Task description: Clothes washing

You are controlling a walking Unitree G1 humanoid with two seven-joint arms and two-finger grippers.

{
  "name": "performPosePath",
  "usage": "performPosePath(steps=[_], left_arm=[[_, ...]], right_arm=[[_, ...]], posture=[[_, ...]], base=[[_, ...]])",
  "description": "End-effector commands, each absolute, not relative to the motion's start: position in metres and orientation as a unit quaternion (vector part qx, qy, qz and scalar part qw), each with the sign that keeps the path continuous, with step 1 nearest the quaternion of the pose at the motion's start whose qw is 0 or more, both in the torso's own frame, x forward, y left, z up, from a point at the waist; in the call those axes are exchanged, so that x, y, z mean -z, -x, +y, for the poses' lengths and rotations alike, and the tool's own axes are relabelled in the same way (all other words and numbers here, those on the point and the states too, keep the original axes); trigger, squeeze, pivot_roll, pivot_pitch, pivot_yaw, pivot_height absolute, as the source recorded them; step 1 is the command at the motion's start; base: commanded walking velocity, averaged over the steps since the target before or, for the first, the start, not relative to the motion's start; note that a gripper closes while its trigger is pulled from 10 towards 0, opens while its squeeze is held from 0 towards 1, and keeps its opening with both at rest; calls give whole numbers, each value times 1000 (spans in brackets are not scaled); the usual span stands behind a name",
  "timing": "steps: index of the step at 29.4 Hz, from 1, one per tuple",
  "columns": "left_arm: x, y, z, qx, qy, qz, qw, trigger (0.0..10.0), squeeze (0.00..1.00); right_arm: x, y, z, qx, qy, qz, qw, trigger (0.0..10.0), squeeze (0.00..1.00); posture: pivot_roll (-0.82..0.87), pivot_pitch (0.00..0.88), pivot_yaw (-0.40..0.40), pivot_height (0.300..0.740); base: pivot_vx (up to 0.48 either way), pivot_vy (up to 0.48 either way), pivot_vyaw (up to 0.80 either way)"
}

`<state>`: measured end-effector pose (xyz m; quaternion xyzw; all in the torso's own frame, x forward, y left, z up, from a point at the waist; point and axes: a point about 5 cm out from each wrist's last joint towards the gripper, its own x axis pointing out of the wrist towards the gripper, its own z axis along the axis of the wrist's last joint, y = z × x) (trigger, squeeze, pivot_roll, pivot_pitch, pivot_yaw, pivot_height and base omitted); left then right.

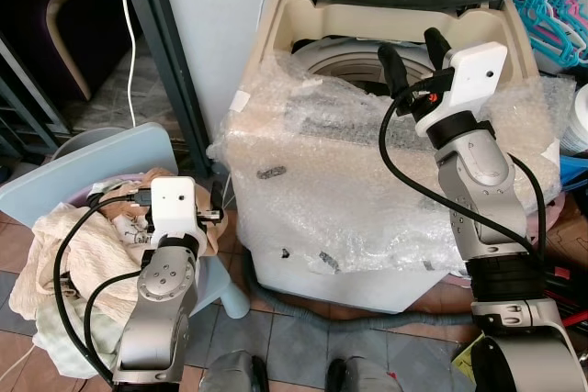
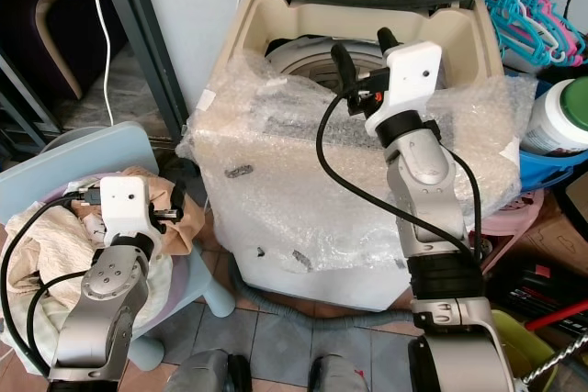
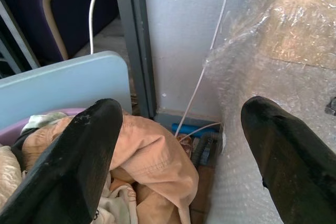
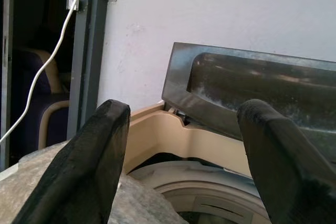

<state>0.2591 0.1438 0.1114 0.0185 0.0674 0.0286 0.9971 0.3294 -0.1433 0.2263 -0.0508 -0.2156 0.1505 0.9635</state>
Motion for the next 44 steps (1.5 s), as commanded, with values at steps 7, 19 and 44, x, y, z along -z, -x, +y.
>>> performPosePath(steps=[7, 19, 44], left_arm=[[-114, -261, 149, -52, -30, 57, 997, 10000, 0], [-118, -265, 146, -58, -32, 36, 997, 10000, 0], [-100, -232, 190, -137, -75, 145, 977, 10000, 0]], right_arm=[[-231, -315, -119, -201, 53, -212, 955, 10000, 1000], [-229, -308, -108, -230, 45, -193, 953, 10000, 980], [-93, -309, -75, -264, 63, 125, 954, 10000, 0]], posture=[[-3, 98, 14, 740], [-6, 98, 12, 740], [141, 184, 28, 740]], base=[[0, 314, 788], [0, 0, 788], [0, 0, 86]])
